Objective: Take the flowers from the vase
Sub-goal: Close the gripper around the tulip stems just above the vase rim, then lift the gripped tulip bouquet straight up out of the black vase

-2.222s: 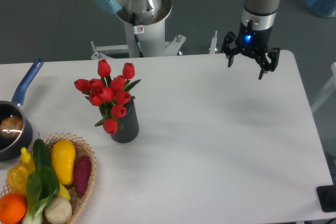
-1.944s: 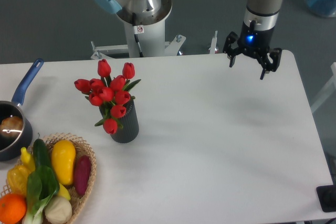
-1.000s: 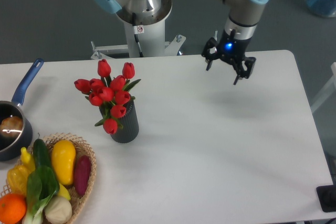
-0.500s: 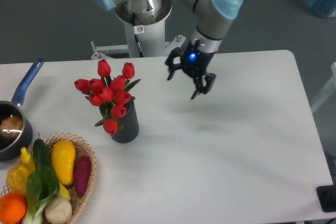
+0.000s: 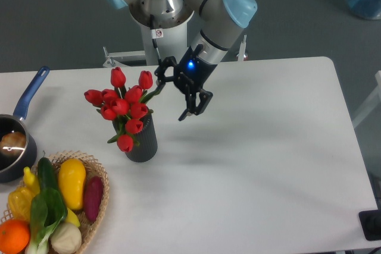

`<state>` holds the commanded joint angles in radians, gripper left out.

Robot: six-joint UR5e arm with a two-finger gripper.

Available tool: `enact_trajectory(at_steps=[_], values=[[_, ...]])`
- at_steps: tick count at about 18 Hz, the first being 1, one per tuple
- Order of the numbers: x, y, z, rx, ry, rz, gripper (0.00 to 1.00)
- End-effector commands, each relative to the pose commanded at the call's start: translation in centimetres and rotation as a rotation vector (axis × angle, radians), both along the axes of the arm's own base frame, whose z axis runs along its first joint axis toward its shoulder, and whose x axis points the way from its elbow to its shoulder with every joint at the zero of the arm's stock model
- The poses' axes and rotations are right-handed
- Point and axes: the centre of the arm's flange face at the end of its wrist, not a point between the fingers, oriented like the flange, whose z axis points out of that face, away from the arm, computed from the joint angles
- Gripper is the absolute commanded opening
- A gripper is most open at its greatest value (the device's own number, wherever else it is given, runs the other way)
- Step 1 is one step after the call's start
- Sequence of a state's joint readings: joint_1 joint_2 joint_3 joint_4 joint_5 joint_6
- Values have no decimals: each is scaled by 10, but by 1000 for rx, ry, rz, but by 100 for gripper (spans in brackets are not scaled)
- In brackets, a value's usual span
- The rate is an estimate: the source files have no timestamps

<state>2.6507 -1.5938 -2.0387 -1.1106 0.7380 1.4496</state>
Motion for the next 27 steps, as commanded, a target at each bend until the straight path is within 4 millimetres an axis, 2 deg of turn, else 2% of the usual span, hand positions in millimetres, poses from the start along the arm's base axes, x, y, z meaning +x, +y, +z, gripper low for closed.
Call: enact_trajectory(at_steps=[10, 14, 18, 21, 27], values=[[7, 11, 2, 92, -41, -19, 99], [10, 12, -2, 145, -63, -34, 44], [10, 11, -4, 158, -56, -43, 0], [6, 8, -3, 171, -45, -45, 0], [7, 5, 16, 224, -48, -28, 0]])
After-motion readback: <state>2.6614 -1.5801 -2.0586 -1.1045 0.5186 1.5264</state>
